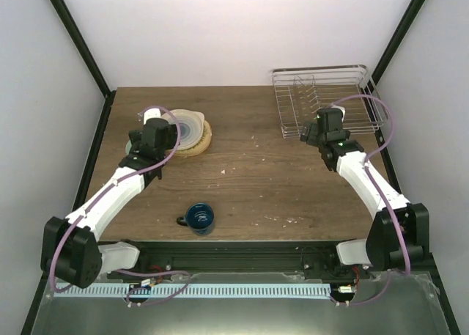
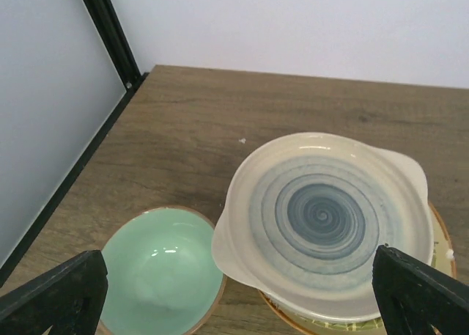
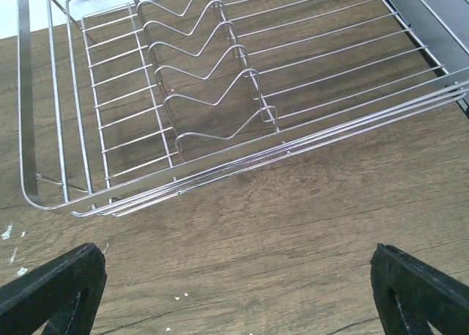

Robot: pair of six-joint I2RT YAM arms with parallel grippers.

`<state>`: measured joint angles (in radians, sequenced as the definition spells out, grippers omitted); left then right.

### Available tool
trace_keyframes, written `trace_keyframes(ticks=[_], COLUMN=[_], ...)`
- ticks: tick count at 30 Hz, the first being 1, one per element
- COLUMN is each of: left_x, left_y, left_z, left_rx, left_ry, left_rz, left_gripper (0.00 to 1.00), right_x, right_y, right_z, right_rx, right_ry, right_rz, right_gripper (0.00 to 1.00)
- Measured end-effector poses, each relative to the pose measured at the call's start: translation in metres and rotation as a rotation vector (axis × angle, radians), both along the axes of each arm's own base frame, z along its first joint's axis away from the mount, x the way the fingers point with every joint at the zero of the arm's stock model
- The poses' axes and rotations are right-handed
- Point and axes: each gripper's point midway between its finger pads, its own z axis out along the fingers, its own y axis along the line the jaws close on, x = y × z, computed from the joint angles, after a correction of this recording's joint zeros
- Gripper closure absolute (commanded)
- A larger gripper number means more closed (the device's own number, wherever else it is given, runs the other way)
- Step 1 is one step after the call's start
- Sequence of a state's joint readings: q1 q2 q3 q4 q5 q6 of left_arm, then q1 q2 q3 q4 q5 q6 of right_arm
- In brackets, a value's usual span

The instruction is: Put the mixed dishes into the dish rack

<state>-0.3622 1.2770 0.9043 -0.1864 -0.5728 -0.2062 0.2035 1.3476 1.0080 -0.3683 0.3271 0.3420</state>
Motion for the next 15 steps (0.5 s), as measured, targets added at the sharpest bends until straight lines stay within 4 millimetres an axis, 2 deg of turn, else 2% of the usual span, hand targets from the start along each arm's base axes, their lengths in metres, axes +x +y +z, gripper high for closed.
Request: trace_keyframes(ticks=[5,9,15], left_x=[-0.008,-0.008,-0.008], left_y=[0.003,0.004,-0.004], left_z=[0.019,0.019,0.014], left_rx=[-0.022,-0.021,-0.017], left_ry=[-0.063,-0.063,-0.036], left_rz=[0.002,0.003,-0.048], left_gripper=[0.0,0.0,0.0], right_x=[-0.002,-0.003,0.02], right_y=[0.001,0.002,0.007], right_z=[0.006,0.003,0.016], right_rx=[0.014,0.007,-0.026], right_ry=[-0.012,0.013,0.026], right_rz=[0.003,0.008,0.041], right_gripper=[0.0,0.0,0.0])
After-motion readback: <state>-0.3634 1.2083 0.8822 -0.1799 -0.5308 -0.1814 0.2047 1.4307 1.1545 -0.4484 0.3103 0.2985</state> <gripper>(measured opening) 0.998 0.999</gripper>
